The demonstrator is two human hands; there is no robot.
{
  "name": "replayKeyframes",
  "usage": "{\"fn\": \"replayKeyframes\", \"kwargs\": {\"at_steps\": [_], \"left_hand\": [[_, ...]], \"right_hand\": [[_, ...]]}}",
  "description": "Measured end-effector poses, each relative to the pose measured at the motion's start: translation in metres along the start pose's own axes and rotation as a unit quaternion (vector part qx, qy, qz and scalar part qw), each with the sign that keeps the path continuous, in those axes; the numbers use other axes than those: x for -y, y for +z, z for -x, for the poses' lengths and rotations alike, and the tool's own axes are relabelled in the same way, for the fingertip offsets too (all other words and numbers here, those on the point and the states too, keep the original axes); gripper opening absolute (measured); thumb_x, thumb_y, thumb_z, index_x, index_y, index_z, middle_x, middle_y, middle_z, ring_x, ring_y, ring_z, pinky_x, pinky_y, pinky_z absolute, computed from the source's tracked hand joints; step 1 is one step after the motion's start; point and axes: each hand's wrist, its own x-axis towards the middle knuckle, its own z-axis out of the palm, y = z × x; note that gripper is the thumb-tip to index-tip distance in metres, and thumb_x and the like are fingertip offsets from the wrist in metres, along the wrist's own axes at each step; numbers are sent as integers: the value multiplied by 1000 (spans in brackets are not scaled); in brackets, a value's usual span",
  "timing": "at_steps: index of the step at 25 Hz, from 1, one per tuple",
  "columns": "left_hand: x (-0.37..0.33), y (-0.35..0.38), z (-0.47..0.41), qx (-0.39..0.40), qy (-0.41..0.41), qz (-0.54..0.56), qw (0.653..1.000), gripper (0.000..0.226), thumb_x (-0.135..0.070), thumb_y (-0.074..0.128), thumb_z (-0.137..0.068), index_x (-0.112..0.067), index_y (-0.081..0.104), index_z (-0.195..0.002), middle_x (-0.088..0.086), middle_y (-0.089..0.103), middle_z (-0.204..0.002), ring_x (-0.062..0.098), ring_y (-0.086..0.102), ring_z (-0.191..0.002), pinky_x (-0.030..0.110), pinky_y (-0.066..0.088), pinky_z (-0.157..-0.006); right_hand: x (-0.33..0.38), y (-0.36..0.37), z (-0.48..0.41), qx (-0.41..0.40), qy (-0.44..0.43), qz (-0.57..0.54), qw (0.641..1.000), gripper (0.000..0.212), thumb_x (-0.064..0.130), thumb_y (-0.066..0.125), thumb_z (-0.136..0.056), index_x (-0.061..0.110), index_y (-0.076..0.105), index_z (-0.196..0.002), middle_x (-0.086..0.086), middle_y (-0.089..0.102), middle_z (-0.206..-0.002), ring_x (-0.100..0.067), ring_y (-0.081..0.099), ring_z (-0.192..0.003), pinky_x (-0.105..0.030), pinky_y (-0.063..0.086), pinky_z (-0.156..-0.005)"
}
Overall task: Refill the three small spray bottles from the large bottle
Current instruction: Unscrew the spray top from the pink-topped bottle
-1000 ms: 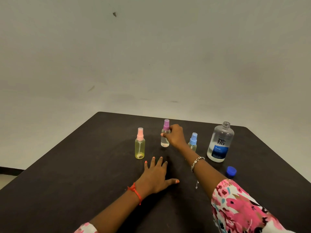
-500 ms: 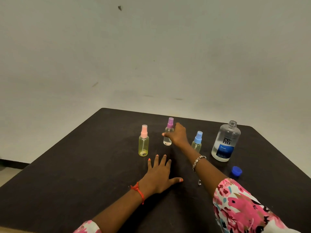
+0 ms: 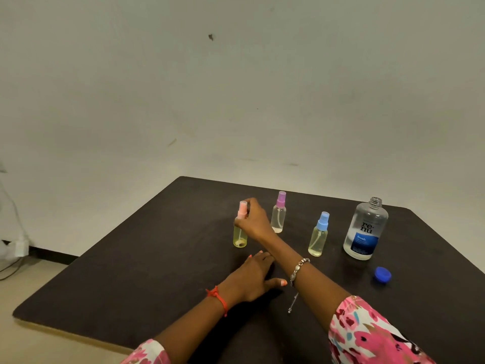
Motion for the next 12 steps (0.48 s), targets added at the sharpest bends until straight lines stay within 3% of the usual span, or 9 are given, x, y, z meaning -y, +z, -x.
{"fn": "replayKeyframes", "kwargs": {"at_steps": [3,5,7,10,12], "left_hand": [[5,-12,8,-164,-24,112,980,36,-34,64,-82,-11,56,-110,4,61,-114,13,59,-103,35,49,-93],[0,-22,12,-317,-62,162,932,26,-26,73,-75,-14,57,-92,0,60,-95,12,59,-85,23,50,-76],[-9,-31,12,-413,-88,197,885,37,-21,77,-70,-15,53,-97,-3,52,-98,14,54,-91,19,46,-75],[-27,-39,6,-413,-142,251,864,67,-19,78,-70,-10,43,-127,6,45,-128,21,47,-118,31,44,-96],[-42,-41,5,-390,-144,284,864,68,-18,76,-72,-6,43,-131,11,51,-131,23,51,-119,27,45,-92]], "right_hand": [[1,-8,3,-44,8,-7,999,34,4,68,-76,1,55,-107,-17,61,-112,-21,56,-92,-28,47,-77],[8,-23,7,-51,7,-13,999,30,3,71,-73,0,60,-101,-16,64,-106,-25,61,-95,-29,48,-77],[19,-41,14,-45,6,-16,999,29,5,73,-71,-2,62,-98,-16,65,-97,-26,61,-92,-32,50,-78],[28,-65,29,-37,-3,-14,999,29,7,75,-70,-5,64,-94,-19,66,-93,-28,63,-87,-37,51,-79],[31,-79,42,-38,-17,-15,999,28,8,75,-69,-6,66,-91,-23,68,-96,-28,64,-81,-38,53,-78]]}}
